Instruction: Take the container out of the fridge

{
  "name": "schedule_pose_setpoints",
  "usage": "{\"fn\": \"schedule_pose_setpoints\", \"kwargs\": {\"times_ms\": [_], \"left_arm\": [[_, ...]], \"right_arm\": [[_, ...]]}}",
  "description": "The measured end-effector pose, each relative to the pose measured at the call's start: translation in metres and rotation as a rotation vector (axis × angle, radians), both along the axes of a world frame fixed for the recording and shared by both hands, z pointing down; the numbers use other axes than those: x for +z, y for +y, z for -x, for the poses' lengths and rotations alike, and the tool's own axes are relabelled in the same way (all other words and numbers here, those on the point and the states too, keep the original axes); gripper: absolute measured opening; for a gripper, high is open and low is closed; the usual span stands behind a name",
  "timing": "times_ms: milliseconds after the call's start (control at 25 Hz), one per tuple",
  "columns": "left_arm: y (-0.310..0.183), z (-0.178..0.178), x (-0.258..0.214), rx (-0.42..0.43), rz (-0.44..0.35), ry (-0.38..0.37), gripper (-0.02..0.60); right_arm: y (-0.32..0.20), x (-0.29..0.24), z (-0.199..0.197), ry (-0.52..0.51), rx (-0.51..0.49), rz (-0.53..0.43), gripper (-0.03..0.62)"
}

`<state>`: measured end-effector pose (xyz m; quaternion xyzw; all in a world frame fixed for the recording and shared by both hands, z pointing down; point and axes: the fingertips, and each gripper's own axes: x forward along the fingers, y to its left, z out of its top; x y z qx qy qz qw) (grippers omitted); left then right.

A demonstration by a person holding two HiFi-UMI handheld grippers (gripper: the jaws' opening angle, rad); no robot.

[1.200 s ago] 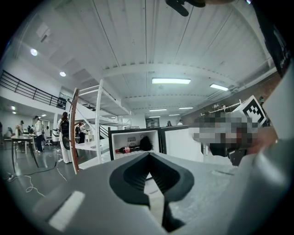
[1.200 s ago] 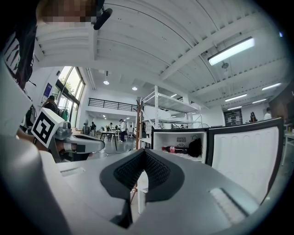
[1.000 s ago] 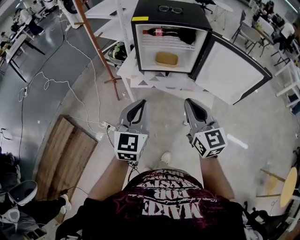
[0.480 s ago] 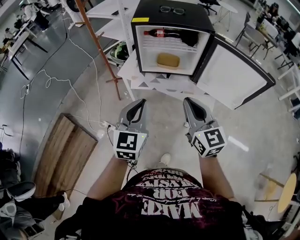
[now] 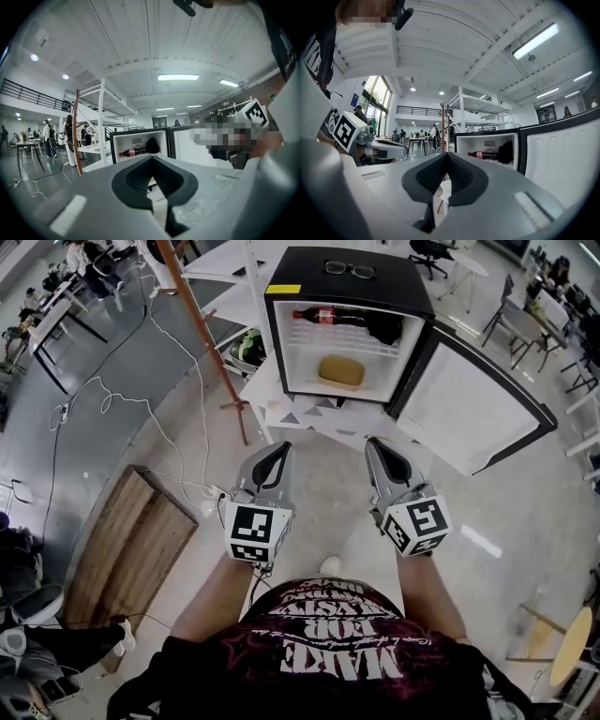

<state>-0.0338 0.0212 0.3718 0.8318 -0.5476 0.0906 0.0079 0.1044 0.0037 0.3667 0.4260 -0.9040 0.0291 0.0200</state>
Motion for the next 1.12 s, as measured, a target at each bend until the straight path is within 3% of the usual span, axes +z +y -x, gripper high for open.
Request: {"fn": "schedule_pose_setpoints", "kwargs": {"times_ms": [400, 1120], "left_arm": [[-0.008, -0.007, -0.002, -0.055, -0.002, 0.003, 0.0], [-0.007, -0.009, -0.004, -0.05, -0.005, -0.019, 0.0]], "right_arm": [[-0.015, -0.001, -0.012, 0.003, -0.055, 0.001, 0.028], [-0.018, 0.006, -0.019, -0.008, -0.059, 0.043, 0.028]]}}
